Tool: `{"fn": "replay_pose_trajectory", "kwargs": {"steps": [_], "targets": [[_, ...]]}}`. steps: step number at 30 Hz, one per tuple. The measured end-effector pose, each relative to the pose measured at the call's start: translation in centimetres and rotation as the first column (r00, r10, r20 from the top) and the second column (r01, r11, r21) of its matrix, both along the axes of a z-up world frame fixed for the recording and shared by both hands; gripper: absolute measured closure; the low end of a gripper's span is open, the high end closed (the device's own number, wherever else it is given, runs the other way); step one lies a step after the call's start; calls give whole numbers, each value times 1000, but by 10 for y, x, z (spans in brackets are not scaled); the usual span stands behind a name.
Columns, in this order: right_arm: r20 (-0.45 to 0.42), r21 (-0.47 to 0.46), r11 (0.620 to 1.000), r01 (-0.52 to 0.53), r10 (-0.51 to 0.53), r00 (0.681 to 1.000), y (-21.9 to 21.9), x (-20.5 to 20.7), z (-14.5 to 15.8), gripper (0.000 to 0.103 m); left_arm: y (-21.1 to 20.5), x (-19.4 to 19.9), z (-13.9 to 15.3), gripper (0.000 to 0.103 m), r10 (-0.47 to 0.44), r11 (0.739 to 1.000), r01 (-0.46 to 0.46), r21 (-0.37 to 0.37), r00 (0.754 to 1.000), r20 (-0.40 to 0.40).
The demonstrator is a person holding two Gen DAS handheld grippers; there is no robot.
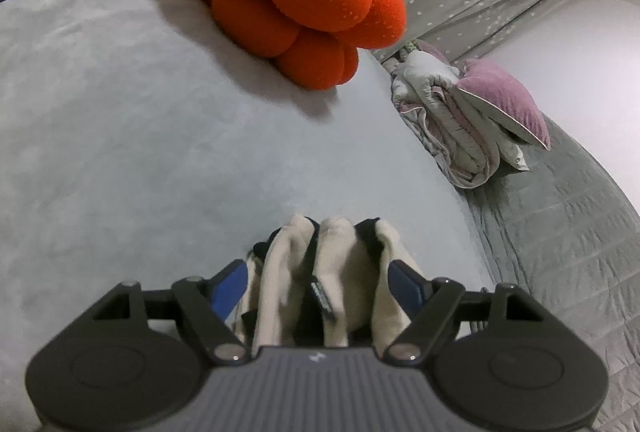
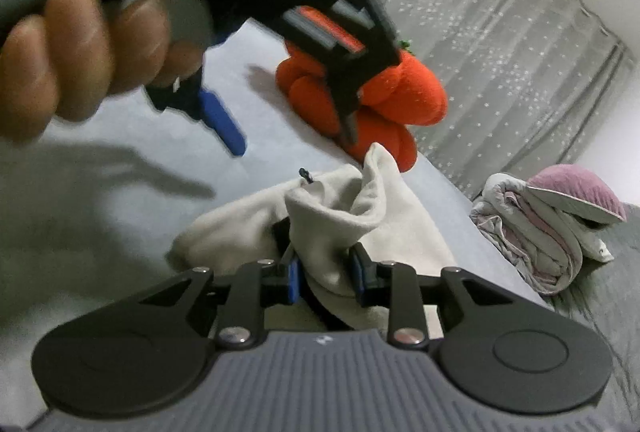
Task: Fold clothes
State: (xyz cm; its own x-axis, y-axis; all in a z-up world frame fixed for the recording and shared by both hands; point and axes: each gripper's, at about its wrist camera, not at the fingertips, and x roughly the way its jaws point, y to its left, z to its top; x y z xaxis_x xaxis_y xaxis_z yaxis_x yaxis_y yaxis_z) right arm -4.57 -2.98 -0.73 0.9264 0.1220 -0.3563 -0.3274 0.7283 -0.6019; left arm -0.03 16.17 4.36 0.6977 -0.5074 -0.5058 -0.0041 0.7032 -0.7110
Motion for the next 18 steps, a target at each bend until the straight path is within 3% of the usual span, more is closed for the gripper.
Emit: {"fn": "replay_pose_trajectory", "kwargs": {"steps": [2, 4, 10, 14, 18], "targets": [[-3, -20, 1000, -12, 12, 1000, 0, -1, -1, 76, -2, 0, 2, 25, -9, 1000, 9, 1, 1000, 13], [-2, -20, 1000, -21, 21, 1000, 1, -3, 0, 88, -6, 0, 4, 24, -25, 1000, 25, 3, 999, 25], [14, 11, 999, -36, 36, 999, 13, 0, 16, 89, -14, -1, 13, 24, -58, 998, 57, 24, 996, 67], [-68, -57, 997, -61, 57, 996, 26, 8, -2, 88, -17, -1, 17, 24, -89, 995, 82, 63, 991, 105], [-108, -4, 997, -82, 81, 991, 22, 14, -1, 87, -18, -4, 26, 24, -172, 985, 174, 3, 968, 182]]}}
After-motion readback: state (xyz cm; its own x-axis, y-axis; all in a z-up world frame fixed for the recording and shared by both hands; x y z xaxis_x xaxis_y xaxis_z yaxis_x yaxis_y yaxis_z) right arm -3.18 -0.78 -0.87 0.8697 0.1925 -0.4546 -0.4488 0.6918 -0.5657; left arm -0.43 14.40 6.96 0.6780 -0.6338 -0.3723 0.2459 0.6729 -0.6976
